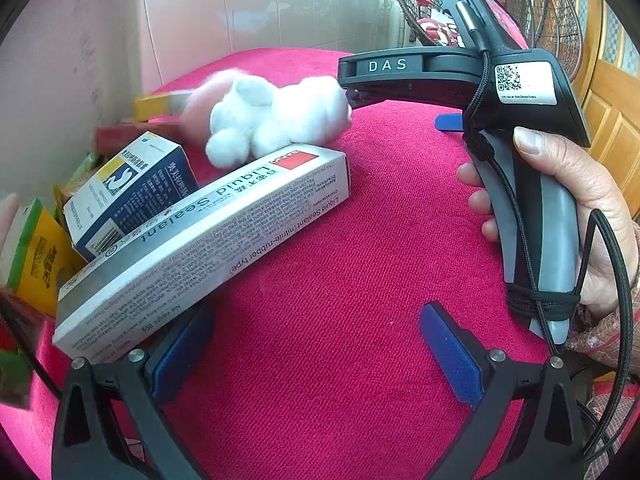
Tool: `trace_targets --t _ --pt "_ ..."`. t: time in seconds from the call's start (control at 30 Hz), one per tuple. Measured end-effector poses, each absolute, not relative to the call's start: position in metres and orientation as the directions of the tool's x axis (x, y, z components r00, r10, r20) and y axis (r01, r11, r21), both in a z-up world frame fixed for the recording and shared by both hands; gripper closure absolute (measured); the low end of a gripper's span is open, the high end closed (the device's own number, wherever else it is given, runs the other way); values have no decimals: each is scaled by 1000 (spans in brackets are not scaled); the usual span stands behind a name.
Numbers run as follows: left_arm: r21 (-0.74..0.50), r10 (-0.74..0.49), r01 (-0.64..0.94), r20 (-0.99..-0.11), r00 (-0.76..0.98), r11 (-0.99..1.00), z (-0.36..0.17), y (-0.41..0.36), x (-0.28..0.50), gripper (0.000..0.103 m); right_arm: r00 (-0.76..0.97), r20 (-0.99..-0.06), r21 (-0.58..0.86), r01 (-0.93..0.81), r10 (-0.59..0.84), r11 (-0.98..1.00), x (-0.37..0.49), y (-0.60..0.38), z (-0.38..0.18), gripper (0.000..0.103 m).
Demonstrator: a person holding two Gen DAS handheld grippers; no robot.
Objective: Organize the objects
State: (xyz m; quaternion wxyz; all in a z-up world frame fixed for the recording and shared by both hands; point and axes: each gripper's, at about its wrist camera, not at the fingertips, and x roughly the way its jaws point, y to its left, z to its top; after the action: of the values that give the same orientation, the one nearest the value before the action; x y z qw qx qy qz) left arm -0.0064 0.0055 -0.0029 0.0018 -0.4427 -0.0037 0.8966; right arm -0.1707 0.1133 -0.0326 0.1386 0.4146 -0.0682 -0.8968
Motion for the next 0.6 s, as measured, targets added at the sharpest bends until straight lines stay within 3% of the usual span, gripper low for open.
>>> trace_targets --t 0.6 --pt "-8 7 -1 -795 -607 -1000 -3 9 -16 0 -611 -740 204 194 -281 -960 -173 108 -34 0"
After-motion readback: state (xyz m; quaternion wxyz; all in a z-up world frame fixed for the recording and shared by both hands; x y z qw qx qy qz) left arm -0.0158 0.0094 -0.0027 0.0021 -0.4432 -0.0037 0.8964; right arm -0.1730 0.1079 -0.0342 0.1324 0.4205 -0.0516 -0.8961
